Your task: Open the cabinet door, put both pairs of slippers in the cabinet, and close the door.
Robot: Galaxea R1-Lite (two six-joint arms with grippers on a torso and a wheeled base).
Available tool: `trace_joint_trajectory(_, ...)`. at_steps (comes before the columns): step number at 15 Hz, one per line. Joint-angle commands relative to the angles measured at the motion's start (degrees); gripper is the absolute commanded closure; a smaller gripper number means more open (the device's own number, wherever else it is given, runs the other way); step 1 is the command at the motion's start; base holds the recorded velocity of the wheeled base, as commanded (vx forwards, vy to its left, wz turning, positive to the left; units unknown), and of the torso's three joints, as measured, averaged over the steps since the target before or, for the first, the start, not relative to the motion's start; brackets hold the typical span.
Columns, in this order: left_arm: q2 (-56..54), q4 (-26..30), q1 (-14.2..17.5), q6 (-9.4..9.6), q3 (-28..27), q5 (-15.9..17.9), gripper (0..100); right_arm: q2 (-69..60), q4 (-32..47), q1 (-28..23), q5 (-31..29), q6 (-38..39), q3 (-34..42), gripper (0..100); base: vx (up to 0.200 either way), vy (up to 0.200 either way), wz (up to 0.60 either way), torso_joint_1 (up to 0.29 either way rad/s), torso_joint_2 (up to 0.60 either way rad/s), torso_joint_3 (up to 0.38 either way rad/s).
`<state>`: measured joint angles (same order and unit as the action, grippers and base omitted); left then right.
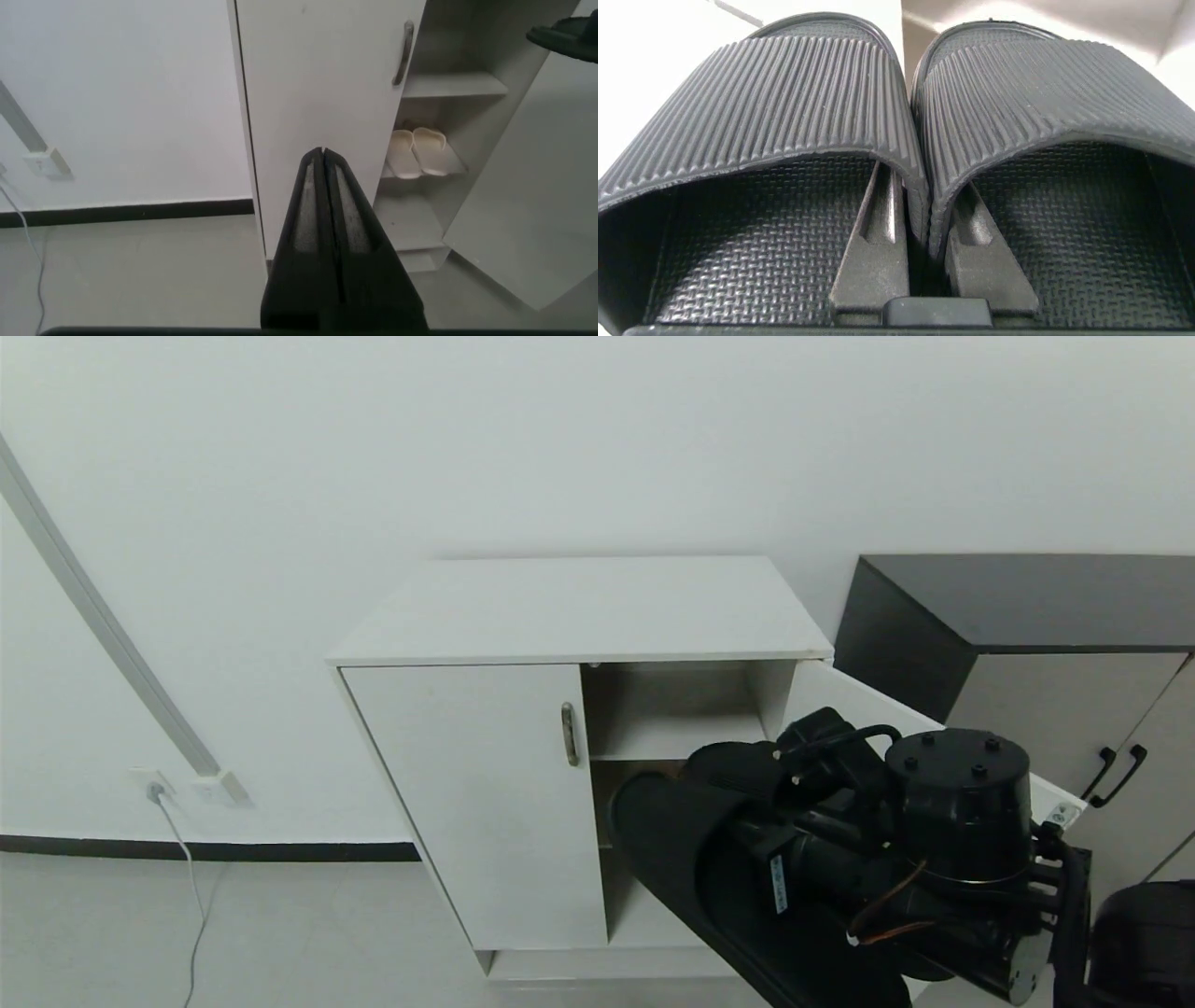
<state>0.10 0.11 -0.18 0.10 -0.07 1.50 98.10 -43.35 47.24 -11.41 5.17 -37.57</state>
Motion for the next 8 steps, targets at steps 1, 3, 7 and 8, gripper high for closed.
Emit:
trace_joint_trajectory(1,0.0,0.1,0.0,-0.01,0.0,0.0,100,0.2,0.0,0.1,0.0,0.0,0.0,100,0.000,0.000,0.00,-0.203,0.53,0.320)
trace_joint_trajectory(3,0.0,0.0,0.0,-0.01,0.0,0.0,100,0.2,0.0,0.1,0.0,0.0,0.1,100,0.000,0.000,0.00,-0.193,0.52,0.327)
trace_joint_trajectory(7,0.0,0.0,0.0,-0.10,0.0,0.0,100,0.2,-0.5,0.2,0.0,-0.1,0.6,100,0.000,0.000,0.00,-0.176,0.50,0.320)
trace_joint_trajectory(8,0.0,0.0,0.0,-0.10,0.0,0.0,100,0.2,-0.5,0.2,0.0,-0.4,0.6,100,0.000,0.000,0.00,-0.159,0.49,0.330)
